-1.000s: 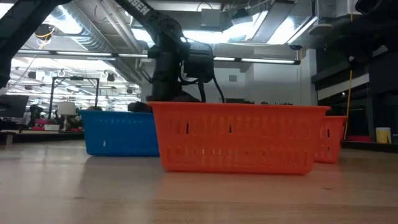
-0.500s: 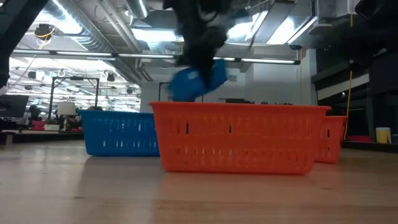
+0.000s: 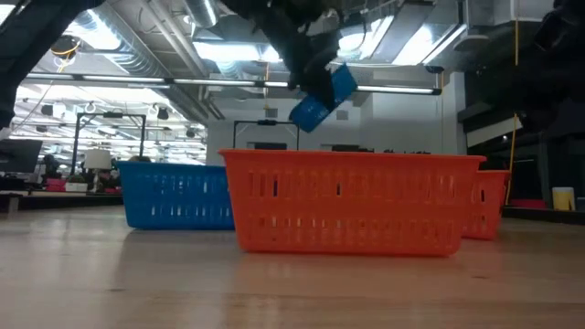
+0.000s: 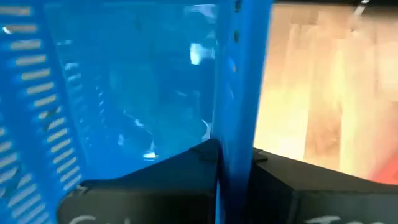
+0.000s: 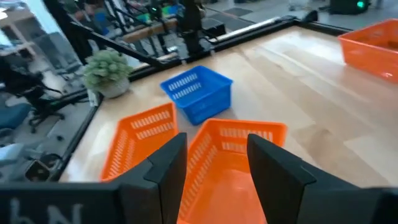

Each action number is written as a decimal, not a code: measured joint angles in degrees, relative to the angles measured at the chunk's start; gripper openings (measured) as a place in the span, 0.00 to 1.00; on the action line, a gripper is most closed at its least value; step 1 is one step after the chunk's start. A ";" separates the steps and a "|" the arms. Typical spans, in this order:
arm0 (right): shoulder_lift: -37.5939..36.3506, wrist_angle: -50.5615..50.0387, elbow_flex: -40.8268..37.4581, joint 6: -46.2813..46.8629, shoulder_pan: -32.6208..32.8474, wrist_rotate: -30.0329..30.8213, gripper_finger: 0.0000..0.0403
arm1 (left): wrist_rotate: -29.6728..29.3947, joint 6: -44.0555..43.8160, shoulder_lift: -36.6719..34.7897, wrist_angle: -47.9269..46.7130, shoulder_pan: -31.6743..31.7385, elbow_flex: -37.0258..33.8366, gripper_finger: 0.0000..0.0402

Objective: Stack baskets by color
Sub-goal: Stack the middle blue bin on top of the top blue bin, then stack the middle orange bin on top of the top orange bin

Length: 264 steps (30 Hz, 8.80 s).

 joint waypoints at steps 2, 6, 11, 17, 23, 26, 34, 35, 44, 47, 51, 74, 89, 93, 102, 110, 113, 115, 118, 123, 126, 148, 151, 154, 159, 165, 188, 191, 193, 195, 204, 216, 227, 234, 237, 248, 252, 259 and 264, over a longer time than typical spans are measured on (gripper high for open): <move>0.03 2.63 -1.09 -3.50 0.29 -0.71 0.42 | 1.87 0.88 1.17 0.69 0.66 -0.08 0.00; 0.01 10.95 -4.31 -14.39 0.24 -3.83 0.42 | 6.19 2.36 3.78 4.70 1.02 -0.06 0.00; -0.70 17.23 -4.46 -27.43 -3.81 -14.57 0.42 | 7.34 3.15 6.76 7.65 1.21 1.35 0.00; -0.99 17.27 -4.43 -28.66 -13.71 -21.30 0.42 | 8.93 5.04 10.77 5.05 1.42 9.31 0.00; -1.34 17.64 -4.43 -28.42 -20.66 -33.93 0.42 | 10.67 8.94 18.34 -2.62 1.66 21.33 0.00; -1.49 17.91 -4.43 -28.36 -22.24 -39.70 0.42 | 10.59 11.93 22.53 -5.89 2.28 26.11 0.00; -1.46 17.86 -4.43 -28.31 -22.68 -41.69 0.42 | 13.34 12.52 24.29 -7.46 3.93 24.89 0.00; -1.46 17.72 -4.43 -28.17 -22.68 -41.69 0.42 | 13.31 12.29 24.34 -7.21 4.02 24.88 0.00; -1.40 17.05 -4.43 -26.48 -22.68 -41.69 0.42 | 13.29 14.32 25.01 -4.22 2.84 24.99 0.00; -1.40 16.97 -4.43 -25.07 -22.68 -41.70 0.42 | 11.80 15.66 25.91 -2.32 2.07 24.88 0.00; -1.40 16.72 -4.43 -23.92 -22.66 -41.71 0.42 | 11.86 15.73 26.23 0.84 1.40 24.92 0.00; -1.41 16.42 -4.43 -24.09 -22.63 -42.14 0.42 | 4.85 15.73 27.35 1.60 2.00 24.92 0.22; -1.42 13.64 -4.43 -22.47 -22.63 -42.13 0.42 | 3.76 15.73 27.35 3.26 1.78 24.92 0.23; -1.42 13.69 -4.43 -22.44 -22.63 -42.13 0.42 | 3.75 15.74 27.35 3.56 1.46 24.01 0.23; -1.40 13.73 -4.43 -22.47 -22.63 -42.11 0.42 | -0.42 18.32 27.35 4.19 1.20 19.30 0.23; -1.42 13.71 -4.43 -22.60 -22.63 -42.11 0.42 | -7.04 23.18 27.50 8.51 -0.30 19.13 0.23; -1.41 13.71 -4.43 -22.43 -22.65 -42.11 0.42 | -6.38 22.35 27.44 9.10 -0.54 19.13 0.22; -1.40 13.69 -4.43 -22.36 -22.63 -42.11 0.42 | -6.38 21.11 27.43 9.03 -0.63 19.13 0.22; -1.42 13.69 -4.43 -22.34 -22.63 -42.11 0.42 | -7.12 19.76 26.88 8.47 -1.16 19.12 0.23; -1.40 13.38 -4.43 -22.19 -22.63 -42.11 0.42 | -9.65 13.32 21.22 -1.82 -3.13 19.20 0.23; -1.40 13.37 -4.43 -21.22 -22.63 -42.11 0.42 | -14.33 3.61 17.30 -15.36 -4.84 19.23 0.23; -1.40 13.67 -4.41 -17.93 -22.65 -41.65 0.42 | -4.06 -17.44 -0.42 -45.14 -17.23 -10.29 0.22; -1.40 13.73 -4.41 -17.90 -22.66 -41.65 0.42 | -2.00 -15.26 -0.17 -43.37 -19.42 -14.19 0.22; -1.40 13.85 -4.41 -17.95 -22.64 -41.65 0.42 | -1.83 -12.67 -0.35 -39.44 -20.74 -14.30 0.22; -1.44 15.08 -4.41 -17.90 -22.64 -41.69 0.42 | -2.36 -3.95 -0.34 -23.69 -20.27 -12.20 0.22; -1.62 25.04 -4.39 -21.55 -22.24 -50.21 0.42 | 3.36 4.98 0.86 -0.87 -17.36 -12.12 0.22; -2.60 36.65 -4.35 -27.10 -21.24 -62.35 0.42 | 10.42 10.17 18.87 4.25 -17.83 4.84 0.22; -2.60 38.58 -4.35 -27.18 -21.24 -65.65 0.42 | 10.47 11.03 19.54 6.13 -17.07 5.16 0.22; -2.60 39.15 -4.35 -27.20 -21.24 -67.75 0.42 | 10.52 10.92 20.04 4.86 -16.53 4.90 0.22; -2.58 39.37 -4.35 -27.31 -21.24 -69.19 0.42 | 10.89 10.92 20.70 4.86 -16.04 4.86 0.22; -2.59 39.42 -4.37 -27.16 -21.24 -69.67 0.42 | 13.13 10.77 23.48 2.85 -16.13 4.86 0.21; -2.56 37.81 -4.39 -26.95 -21.24 -69.65 0.42 | 7.03 10.46 17.14 -7.46 -15.87 4.90 0.00; -2.51 37.44 -4.43 -27.15 -21.24 -69.50 0.42 | 5.41 15.88 3.71 -17.76 3.22 4.97 0.00; -2.51 37.14 -4.43 -27.17 -21.24 -67.39 0.42 | 17.13 24.31 5.77 -16.78 17.89 4.94 0.00; -2.51 37.12 -4.43 -27.21 -21.24 -65.78 0.42 | 18.08 27.31 7.25 -15.52 20.38 4.95 0.00; -2.51 36.63 -4.43 -27.08 -21.26 -64.14 0.42 | 16.15 32.23 13.23 -10.74 21.38 4.90 0.00; -2.51 36.45 -4.43 -26.97 -21.26 -64.12 0.42 | 14.69 32.34 13.18 -7.77 21.11 4.92 0.00; -2.51 33.75 -4.42 -27.15 -21.26 -63.98 0.42 | 13.86 31.87 12.54 -8.82 21.82 4.94 0.00; -2.56 33.68 -4.43 -27.15 -21.26 -63.96 0.42 | 11.09 28.24 13.18 -10.48 21.80 4.90 0.00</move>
